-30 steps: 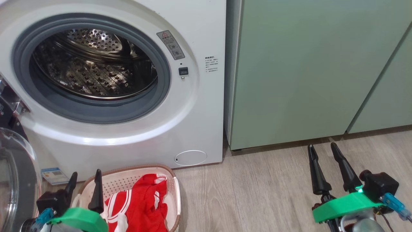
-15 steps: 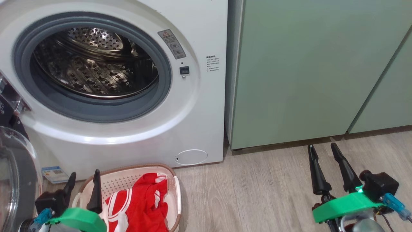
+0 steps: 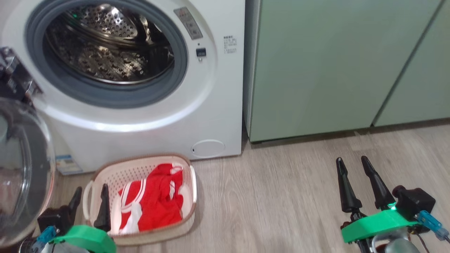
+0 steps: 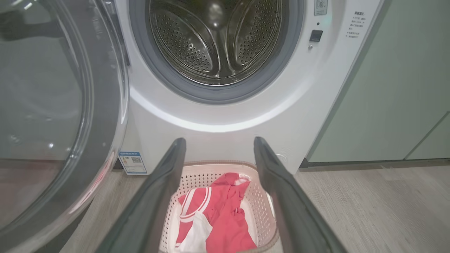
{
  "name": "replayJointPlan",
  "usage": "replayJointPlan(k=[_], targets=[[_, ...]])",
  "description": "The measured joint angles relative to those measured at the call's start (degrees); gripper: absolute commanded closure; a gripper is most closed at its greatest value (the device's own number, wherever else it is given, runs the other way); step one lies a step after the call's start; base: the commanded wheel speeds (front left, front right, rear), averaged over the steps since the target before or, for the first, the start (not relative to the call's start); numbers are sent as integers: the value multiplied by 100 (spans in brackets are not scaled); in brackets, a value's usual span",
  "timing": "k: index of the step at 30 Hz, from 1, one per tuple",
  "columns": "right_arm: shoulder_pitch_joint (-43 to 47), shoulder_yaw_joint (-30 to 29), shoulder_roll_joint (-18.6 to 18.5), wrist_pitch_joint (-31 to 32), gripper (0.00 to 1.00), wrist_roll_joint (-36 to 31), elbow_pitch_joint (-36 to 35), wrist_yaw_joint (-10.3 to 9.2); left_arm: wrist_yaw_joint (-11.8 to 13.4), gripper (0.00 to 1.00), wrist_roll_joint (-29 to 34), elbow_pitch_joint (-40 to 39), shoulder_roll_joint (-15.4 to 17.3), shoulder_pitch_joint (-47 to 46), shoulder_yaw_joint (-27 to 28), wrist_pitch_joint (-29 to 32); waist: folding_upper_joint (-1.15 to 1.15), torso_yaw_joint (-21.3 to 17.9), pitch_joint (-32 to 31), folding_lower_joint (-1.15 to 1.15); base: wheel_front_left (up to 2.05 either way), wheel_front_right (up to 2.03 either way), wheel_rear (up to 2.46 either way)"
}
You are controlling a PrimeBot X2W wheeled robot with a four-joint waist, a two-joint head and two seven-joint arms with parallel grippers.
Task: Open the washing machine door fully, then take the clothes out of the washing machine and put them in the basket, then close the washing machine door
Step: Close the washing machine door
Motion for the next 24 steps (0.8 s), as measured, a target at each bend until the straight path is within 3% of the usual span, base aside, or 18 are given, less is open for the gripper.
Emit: replayJointPlan(k=[12,24], targets=[[2,-48,18,0,0,0,22,0,-48,0,8,-7,-27,-4,-29,0,0,-24,-10,0,-183,167,15],[5,-133,18,0,0,0,24,0,-52,0,8,-43,-63,-7,-38,0,0,13,-50,0,-25,25,0]])
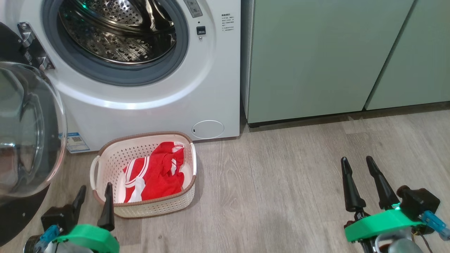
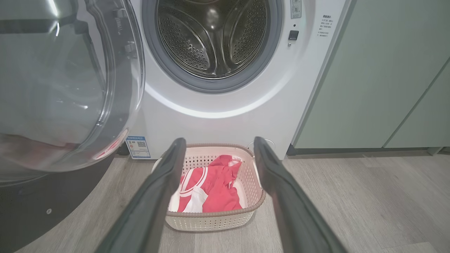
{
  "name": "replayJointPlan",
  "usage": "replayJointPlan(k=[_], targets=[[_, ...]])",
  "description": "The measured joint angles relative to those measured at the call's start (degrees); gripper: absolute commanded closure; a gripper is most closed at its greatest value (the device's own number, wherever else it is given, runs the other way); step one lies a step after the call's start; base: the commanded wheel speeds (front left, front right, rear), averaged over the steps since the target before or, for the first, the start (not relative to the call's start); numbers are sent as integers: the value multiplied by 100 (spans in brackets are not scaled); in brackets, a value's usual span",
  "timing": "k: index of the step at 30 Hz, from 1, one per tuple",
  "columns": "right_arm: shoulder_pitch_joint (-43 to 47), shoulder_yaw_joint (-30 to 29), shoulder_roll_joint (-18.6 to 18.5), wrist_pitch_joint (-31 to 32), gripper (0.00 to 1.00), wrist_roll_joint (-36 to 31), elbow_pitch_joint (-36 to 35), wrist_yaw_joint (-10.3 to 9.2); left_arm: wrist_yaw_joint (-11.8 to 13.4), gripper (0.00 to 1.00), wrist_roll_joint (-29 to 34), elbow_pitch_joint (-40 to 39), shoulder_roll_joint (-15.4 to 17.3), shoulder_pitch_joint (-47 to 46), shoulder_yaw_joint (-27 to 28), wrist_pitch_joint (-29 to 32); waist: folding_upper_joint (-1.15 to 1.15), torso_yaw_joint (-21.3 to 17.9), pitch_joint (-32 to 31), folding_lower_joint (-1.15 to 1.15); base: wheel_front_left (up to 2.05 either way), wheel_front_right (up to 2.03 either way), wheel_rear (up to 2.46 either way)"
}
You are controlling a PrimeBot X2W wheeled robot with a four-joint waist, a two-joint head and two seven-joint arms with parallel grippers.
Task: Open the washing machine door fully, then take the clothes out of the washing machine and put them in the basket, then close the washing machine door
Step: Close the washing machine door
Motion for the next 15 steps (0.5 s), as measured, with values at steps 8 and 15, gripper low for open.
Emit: replayJointPlan(k=[8,15], targets=[[1,-14,26,0,0,0,2,0,7,0,109,-35,-44,1,-1,0,0,126,-25,0,0,0,0],[19,-12,77,0,0,0,0,0,60,0,144,-64,-90,1,22,0,0,459,-46,0,0,0,0]])
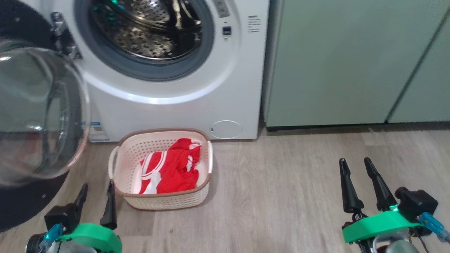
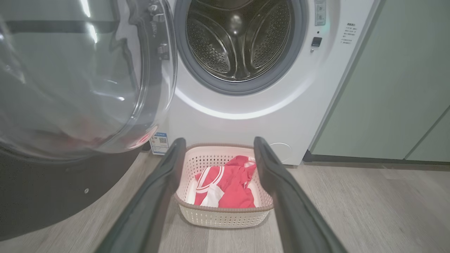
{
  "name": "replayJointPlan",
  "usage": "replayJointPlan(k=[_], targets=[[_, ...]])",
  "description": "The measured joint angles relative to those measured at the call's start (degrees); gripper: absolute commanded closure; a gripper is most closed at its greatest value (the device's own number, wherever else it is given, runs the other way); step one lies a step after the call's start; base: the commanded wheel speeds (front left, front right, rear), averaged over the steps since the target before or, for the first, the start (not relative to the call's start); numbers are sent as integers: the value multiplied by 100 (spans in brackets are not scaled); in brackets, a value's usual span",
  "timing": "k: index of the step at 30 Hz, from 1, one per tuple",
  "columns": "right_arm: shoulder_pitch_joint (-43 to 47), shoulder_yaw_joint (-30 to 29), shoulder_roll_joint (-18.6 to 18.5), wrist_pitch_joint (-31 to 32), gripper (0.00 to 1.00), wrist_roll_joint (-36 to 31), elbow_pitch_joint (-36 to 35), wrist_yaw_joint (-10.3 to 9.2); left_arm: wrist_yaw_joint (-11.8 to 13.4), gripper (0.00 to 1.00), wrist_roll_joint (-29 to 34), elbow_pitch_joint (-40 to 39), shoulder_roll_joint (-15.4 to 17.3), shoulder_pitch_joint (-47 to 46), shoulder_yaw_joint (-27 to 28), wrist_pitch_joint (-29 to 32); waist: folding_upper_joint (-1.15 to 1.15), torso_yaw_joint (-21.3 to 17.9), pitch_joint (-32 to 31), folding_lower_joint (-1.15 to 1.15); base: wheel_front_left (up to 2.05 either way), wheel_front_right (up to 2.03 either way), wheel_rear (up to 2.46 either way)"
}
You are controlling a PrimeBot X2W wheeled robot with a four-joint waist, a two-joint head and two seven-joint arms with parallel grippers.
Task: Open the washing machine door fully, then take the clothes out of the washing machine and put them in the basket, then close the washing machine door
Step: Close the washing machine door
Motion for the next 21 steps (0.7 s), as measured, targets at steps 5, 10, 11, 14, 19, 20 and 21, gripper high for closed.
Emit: replayJointPlan(k=[5,10,11,14,19,20,21], targets=[[28,-2,36,0,0,0,-3,0,49,0,22,-42,1,-13,23,0,0,366,-10,0,0,0,0],[34,11,59,0,0,0,-7,0,135,0,114,-145,5,-85,133,0,0,929,-15,0,0,0,0],[33,15,68,0,0,0,-7,0,151,0,115,-153,5,-91,154,0,0,1030,-13,0,0,0,0],[30,20,87,0,0,0,-8,0,156,0,116,-163,5,-92,193,0,0,1337,-1,0,0,0,0],[25,22,124,0,0,1,-5,0,186,0,115,-181,9,-105,257,0,0,1850,28,0,0,0,0],[24,16,132,0,0,1,-7,0,198,0,118,-186,9,-109,266,0,0,1952,34,0,0,0,0],[22,20,135,0,0,1,-7,0,199,0,115,-196,9,-110,282,0,0,2050,40,0,0,0,0]])
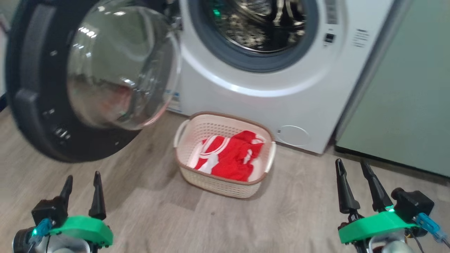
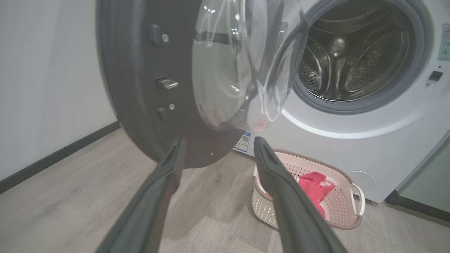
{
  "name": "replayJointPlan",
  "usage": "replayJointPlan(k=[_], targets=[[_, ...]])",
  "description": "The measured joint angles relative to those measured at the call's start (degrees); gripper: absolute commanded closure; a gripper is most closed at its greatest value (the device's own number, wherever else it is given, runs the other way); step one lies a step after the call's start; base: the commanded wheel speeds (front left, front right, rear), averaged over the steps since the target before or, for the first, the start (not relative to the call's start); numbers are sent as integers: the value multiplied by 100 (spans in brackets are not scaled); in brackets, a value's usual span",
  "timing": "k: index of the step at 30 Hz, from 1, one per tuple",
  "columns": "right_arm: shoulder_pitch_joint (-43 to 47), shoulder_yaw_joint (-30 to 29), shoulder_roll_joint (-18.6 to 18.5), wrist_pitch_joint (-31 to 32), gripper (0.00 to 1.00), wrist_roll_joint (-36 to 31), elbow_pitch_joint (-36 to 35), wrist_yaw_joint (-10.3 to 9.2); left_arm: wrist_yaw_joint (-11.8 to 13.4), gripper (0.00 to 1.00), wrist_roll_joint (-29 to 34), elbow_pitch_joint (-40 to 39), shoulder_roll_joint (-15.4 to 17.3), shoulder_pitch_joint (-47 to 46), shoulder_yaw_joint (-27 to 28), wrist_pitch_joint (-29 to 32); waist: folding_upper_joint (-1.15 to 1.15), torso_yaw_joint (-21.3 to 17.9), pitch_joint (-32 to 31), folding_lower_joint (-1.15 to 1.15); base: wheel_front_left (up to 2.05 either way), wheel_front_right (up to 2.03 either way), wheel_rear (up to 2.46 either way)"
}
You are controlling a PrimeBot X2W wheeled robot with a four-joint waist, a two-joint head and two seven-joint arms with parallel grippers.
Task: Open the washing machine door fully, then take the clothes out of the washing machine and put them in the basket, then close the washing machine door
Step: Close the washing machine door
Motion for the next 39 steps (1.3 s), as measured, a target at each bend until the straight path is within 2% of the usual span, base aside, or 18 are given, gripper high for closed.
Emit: replayJointPlan(k=[7,12,27,28,29,30,35,39], targets=[[-24,10,36,0,0,-1,0,0,-1,0,2,-23,7,-14,70,0,0,616,29,0,0,0,0],[-99,55,67,0,0,0,4,0,-1,0,0,-24,12,-61,137,0,0,918,50,0,0,0,0],[-381,285,57,0,0,48,110,0,52,1,-48,-207,-56,-62,459,0,0,1050,211,0,0,0,0],[-381,285,57,0,0,48,110,0,52,36,-48,-207,-56,-62,459,0,0,1050,211,0,0,0,0],[-384,299,57,0,0,48,111,0,51,60,-82,-199,-64,-62,483,0,0,1050,212,0,0,0,0],[-386,308,57,0,0,48,115,0,49,98,-140,-178,-78,-62,527,0,0,1049,212,0,0,0,0],[-389,289,56,0,0,48,135,0,-103,100,-993,53,-207,-105,1063,0,0,1027,187,0,0,0,0],[-372,197,58,0,0,48,127,0,-209,100,-2452,304,-220,-513,1795,243,0,1010,165,0,0,0,0]])
